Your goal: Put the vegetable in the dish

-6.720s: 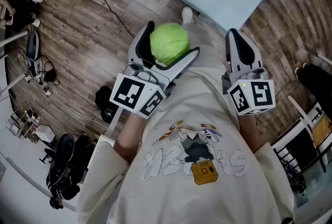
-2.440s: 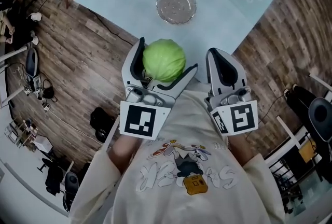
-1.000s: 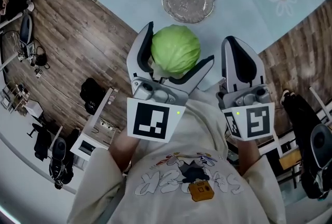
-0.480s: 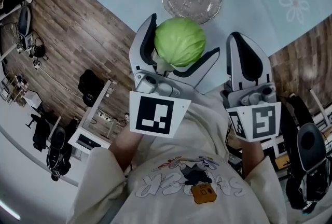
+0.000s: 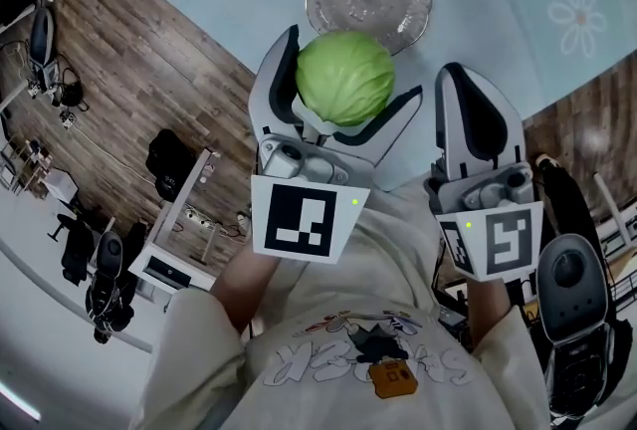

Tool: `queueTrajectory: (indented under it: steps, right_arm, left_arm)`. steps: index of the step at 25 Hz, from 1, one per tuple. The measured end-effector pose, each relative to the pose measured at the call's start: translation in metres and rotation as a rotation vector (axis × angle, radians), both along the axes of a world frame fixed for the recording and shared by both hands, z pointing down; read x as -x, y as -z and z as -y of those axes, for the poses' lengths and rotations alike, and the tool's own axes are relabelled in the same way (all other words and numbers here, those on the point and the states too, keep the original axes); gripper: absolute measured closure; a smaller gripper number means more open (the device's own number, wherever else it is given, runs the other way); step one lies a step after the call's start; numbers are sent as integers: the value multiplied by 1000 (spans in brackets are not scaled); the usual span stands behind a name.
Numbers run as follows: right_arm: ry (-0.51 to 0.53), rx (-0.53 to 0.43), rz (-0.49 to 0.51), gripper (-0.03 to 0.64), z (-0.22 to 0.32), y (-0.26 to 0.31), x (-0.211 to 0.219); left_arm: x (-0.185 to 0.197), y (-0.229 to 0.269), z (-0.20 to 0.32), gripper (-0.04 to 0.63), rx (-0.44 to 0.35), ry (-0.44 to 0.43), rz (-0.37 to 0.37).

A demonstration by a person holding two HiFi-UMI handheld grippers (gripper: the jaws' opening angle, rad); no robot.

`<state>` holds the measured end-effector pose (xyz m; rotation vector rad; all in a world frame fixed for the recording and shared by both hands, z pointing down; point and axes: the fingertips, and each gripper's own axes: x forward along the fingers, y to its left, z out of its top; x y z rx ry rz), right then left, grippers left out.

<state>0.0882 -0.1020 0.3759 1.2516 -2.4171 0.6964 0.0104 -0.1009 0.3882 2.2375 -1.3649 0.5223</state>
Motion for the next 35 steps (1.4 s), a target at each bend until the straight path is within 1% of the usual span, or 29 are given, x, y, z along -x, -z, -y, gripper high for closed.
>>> queueTrajectory:
  steps: [5,11,16,22,28,31,35]
  right_arm:
    - [14,20,-12,594,6,-12,-4]
    - [19,40,-8,594,19,-22,-6]
    - [19,61,-6,594,27,-33,-5]
    - [-5,92,-2,594,35,-49,-7]
    - [-31,109,6,594,29,-50,-11]
    - [-39,119,9,594,35,-52,-10]
    - [-41,125,8,594,41,-52,-11]
  left_arm:
    - [-4,-15,11,52,-2,14,-4]
    - [-6,-25,29,52,6,23,11]
    - [-9,-41,40,52,26,23,11]
    - [-11,-60,54,52,32,26,33]
    - [-16,-68,56,52,45,26,48]
    - [-15,-78,62,52,68,35,54]
    - [-13,-79,71,52,65,42,64]
